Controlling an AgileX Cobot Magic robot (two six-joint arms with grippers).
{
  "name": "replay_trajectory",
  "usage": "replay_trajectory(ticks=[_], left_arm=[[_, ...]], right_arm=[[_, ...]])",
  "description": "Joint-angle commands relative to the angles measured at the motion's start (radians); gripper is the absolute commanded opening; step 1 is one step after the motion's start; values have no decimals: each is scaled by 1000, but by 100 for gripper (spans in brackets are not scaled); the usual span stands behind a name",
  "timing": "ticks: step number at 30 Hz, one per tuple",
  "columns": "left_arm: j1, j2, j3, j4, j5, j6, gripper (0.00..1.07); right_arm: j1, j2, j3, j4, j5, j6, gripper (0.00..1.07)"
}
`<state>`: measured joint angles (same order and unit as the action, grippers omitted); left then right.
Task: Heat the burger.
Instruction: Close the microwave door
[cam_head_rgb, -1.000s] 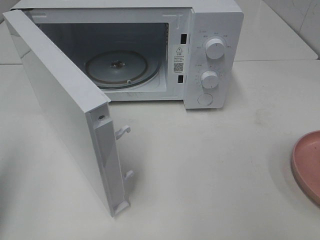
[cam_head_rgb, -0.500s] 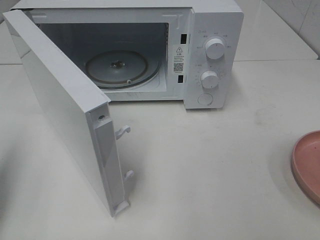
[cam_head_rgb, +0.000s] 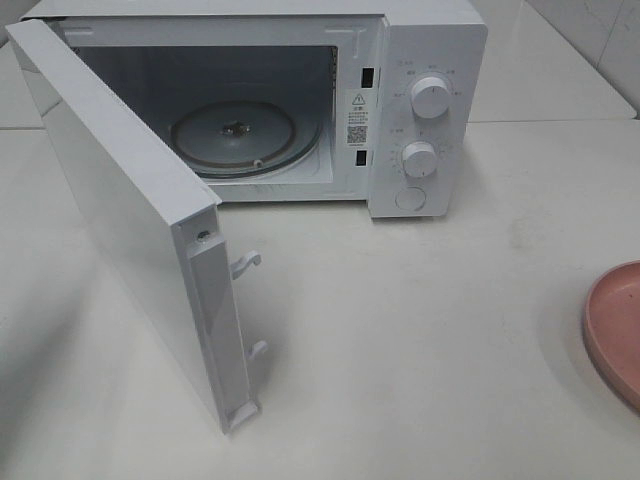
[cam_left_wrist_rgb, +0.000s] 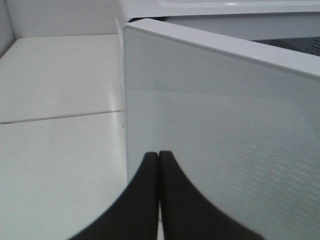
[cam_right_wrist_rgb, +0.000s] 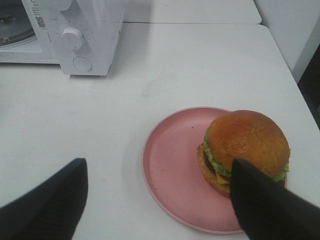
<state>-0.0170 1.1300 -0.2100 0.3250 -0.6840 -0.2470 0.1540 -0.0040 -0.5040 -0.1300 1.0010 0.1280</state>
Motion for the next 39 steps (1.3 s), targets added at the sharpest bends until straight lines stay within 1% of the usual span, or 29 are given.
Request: replay_trajectory(ticks=[1,2,3,4,5,7,8,9,10,12,15,16,17,18,20,23,24,26,28,29,31,34,36,39], left_arm=[[-99,74,-21,-20,-55,39,0],[-99,74,-21,-20,-55,39,0],[-139,103,-21,-60,-57,53,0],[-157,122,-21,-81,-65,60,0],[-157,122,-21,-81,-65,60,0],[-202,162,-21,-121,-113,69,0],[-202,162,-21,-121,-113,69,0],[-228,188,-21,-148,-149,87,0],[-228,188,-21,-148,-149,87,0],[-292,240,-21,-236,-175,119,0],[-305,253,-21,-259,-183,130,0],[-338,274,-21,-307,-205,156,0],[-358,286,-24,-333,-214,171,0],[-358,286,-24,-333,-214,171,0],[-440,336,-59,-425,-219,219,0],[-459,348,-73,-449,-219,227,0],[-490,372,-102,-490,-219,247,0],[-505,385,-117,-507,-219,247,0],[-549,439,-171,-544,-218,266,0],[-549,439,-171,-544,-218,266,0],[-580,479,-215,-581,-217,269,0],[-590,492,-231,-597,-216,273,0],[-627,532,-298,-668,-191,311,0],[-636,542,-311,-685,-192,325,0]], right_arm=[[-6,-29,6,-1,-4,-17,76],[-6,-29,6,-1,-4,-17,76],[-6,-29,6,-1,-4,-17,76],[-6,-29,6,-1,-4,-17,76],[-6,-29,6,-1,-4,-17,76],[-6,-29,6,-1,-4,-17,76],[-6,-29,6,-1,-4,-17,76],[-6,-29,6,-1,-4,-17,76],[-6,-29,6,-1,-4,-17,76],[-6,-29,6,-1,-4,-17,76],[-6,-29,6,-1,-4,-17,76],[-6,-29,6,-1,-4,-17,76],[-6,-29,6,-1,-4,-17,76],[-6,-29,6,-1,-4,-17,76],[-6,-29,6,-1,-4,-17,76],[-6,-29,6,-1,-4,-17,76],[-6,-29,6,-1,-4,-17,76],[-6,-29,6,-1,-4,-17,76],[-6,-29,6,-1,-4,-17,76],[-6,-29,6,-1,-4,-17,76],[-6,-29,6,-1,-4,-17,76],[-6,-29,6,-1,-4,-17,76],[-6,-29,6,-1,-4,-17,76],[-6,-29,6,-1,-4,-17,76]])
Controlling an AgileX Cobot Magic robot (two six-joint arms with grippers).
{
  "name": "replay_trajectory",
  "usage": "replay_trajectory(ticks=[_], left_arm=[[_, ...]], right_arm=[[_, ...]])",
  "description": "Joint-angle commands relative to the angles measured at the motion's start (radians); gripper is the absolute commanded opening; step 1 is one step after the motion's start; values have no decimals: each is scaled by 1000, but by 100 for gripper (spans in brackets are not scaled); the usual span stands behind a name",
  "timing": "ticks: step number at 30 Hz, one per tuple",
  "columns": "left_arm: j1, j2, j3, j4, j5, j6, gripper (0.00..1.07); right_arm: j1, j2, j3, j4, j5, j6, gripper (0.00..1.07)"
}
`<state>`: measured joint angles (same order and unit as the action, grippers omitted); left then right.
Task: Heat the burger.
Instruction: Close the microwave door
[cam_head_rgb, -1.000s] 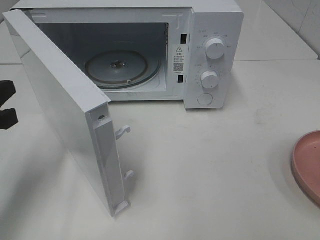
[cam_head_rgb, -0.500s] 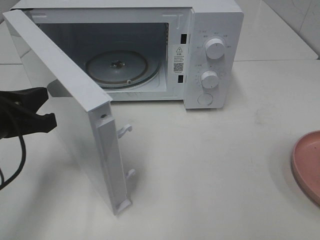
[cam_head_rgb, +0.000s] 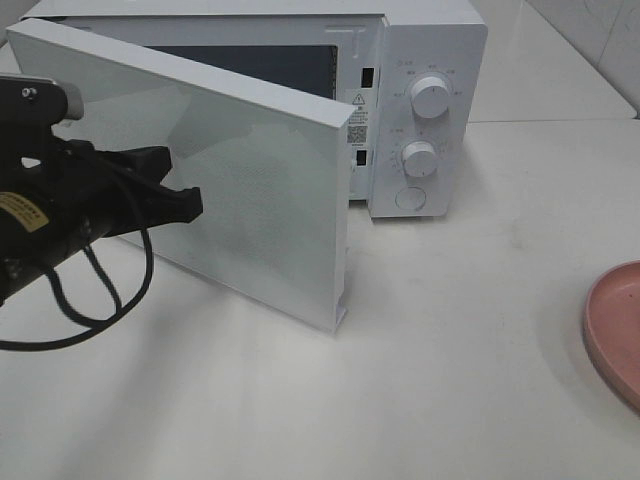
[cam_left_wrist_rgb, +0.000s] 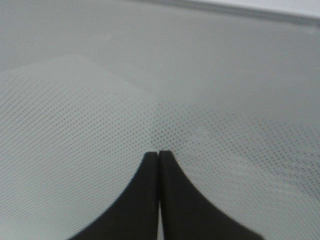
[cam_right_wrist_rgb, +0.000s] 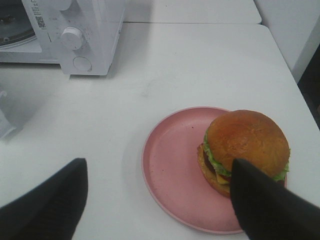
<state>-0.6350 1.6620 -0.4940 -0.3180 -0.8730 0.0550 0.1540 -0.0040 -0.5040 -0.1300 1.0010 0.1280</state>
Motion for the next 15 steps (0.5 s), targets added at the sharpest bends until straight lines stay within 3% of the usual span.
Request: replay_trajectory(ticks=[1,15], left_arm=[[-39,31,-63,-84,-3,49,0],[-94,180,-323,-225,74,146,0]], right_arm=[[-6,-29,6,-1,-4,-17,76],[-6,-29,6,-1,-4,-17,76]])
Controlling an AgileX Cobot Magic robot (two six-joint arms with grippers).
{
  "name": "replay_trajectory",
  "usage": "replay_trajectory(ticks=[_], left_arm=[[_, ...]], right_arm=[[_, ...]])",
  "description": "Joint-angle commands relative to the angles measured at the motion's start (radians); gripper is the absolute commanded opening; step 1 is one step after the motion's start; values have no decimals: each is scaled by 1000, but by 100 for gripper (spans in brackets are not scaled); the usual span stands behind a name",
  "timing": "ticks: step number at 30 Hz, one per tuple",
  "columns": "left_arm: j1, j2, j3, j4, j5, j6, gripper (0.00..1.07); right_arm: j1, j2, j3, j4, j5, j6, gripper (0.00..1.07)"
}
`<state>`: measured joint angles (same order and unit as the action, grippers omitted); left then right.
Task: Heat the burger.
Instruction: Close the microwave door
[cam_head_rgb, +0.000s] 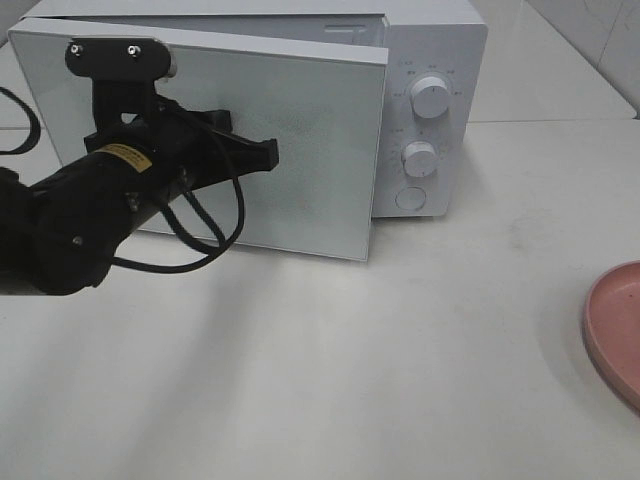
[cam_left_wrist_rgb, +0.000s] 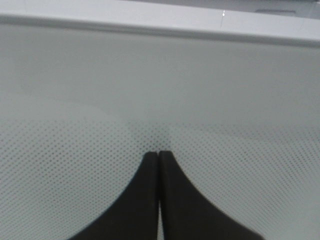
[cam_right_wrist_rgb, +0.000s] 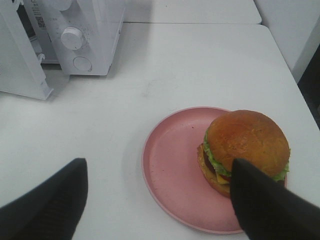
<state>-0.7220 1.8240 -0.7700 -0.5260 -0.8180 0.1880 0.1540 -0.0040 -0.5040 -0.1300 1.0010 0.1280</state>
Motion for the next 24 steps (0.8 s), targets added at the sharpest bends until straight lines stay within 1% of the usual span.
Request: replay_trajectory(ticks=[1,2,3,5,6,7,9,10,11,12,13,17,18,20,21,24], left_arm=[[-7,27,-62,-19,32,16,0],[-7,27,-62,-19,32,16,0],[-7,44,-98,-31,53,33,0],[-7,53,-111,-35,58,38,0],[-7,70,-140,-52,71,46,0],[-7,70,-140,-52,71,46,0],[-7,93,-179,-84,74,66,0],[-7,93,-179,-84,74,66,0],[-7,105,-206,-105,74,82,0],[-7,105,-206,-105,74,82,0],[-7,116,-230,-115,80,95,0],[1,135,-265,-121,99,97,0],[9,145,-288,-122,119,97,0],[9,150,-297,-125,122,97,0],[21,158,-314,-128,125,97,0],[20,170,-338,-128,125,97,0]], right_arm=[[-6,-29,6,-1,-4,-17,76],[-6,-29,6,-1,-4,-17,76],[-6,-29,6,-1,-4,-17,76],[-6,-29,6,-1,-4,-17,76],[-6,-29,6,-1,-4,-17,76],[-6,-29,6,-1,-4,-17,76],[-6,-29,6,-1,-4,-17,76],[-6,-29,6,-1,-4,-17,76],[-6,-29,6,-1,-4,-17,76],[-6,-29,6,-1,-4,-17,76],[-6,-29,6,-1,-4,-17,76],[-6,-29,6,-1,-4,-17,76],[-6,-29,6,-1,-4,-17,76],[-6,-29,6,-1,-4,-17,76],[-6,-29,6,-1,-4,-17,76],[-6,-29,6,-1,-4,-17,76]])
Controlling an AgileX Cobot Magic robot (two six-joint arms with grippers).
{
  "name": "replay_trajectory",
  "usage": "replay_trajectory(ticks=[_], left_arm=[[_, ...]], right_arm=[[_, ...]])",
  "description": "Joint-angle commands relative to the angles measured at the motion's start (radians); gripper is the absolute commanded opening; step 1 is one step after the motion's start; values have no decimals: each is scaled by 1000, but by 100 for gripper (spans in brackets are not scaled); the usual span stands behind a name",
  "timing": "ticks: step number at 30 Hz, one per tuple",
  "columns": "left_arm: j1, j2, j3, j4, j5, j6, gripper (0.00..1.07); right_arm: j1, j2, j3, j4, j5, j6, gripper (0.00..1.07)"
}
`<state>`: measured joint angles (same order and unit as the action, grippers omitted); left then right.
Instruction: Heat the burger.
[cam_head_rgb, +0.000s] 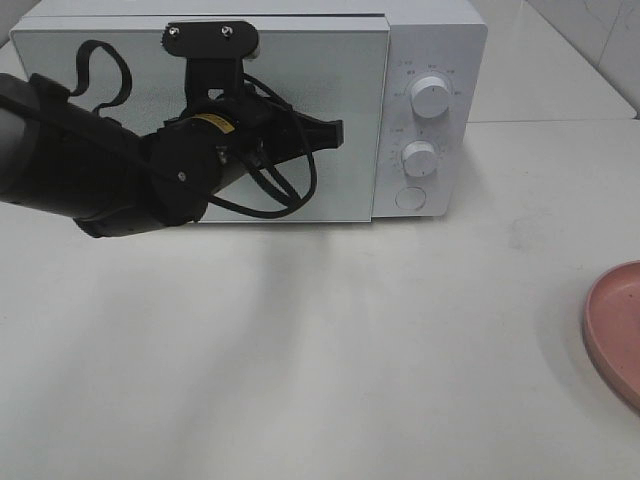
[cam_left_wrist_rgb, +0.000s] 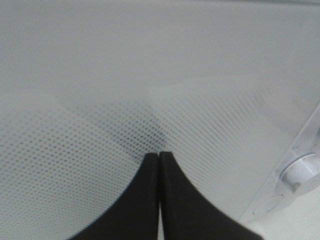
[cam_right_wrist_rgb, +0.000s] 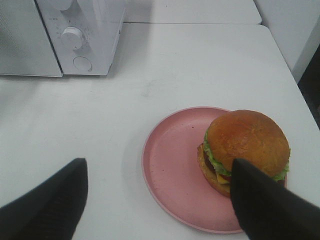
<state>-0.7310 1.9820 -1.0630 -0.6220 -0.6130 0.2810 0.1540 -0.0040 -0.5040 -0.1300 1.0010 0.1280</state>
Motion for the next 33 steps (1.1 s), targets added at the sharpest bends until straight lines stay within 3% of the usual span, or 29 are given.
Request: replay_trajectory(ticks=[1,9,11,14,19,28,29,30,33], left_arm=[[29,12,-45,-32,-80,4,0],[29,32,-62,-32,-80,23,0],[23,19,-62,-15,-56,62,0],[21,13,-62,-13,-34,73,0],[21,-75,-40,-13,213,89,0],[21,-216,77,-15,435,119,0],[21,-231,92,-18,462,119,1],[22,-266,118,-34,526,119,12],[27,-278,127,-40,552,119,19]], right_arm=[[-6,-29,6,-1,-4,-17,76],[-6,-29,6,-1,-4,-17,76],[-6,-29,6,-1,-4,-17,76],[-6,-29,6,-1,-4,-17,76],[-6,-29,6,-1,-4,-17,76],[-6,-29,6,-1,-4,-17,76],[-6,-29,6,-1,-4,-17,76],[-6,-29,6,-1,-4,-17,76],[-6,-29,6,-1,-4,-17,76]])
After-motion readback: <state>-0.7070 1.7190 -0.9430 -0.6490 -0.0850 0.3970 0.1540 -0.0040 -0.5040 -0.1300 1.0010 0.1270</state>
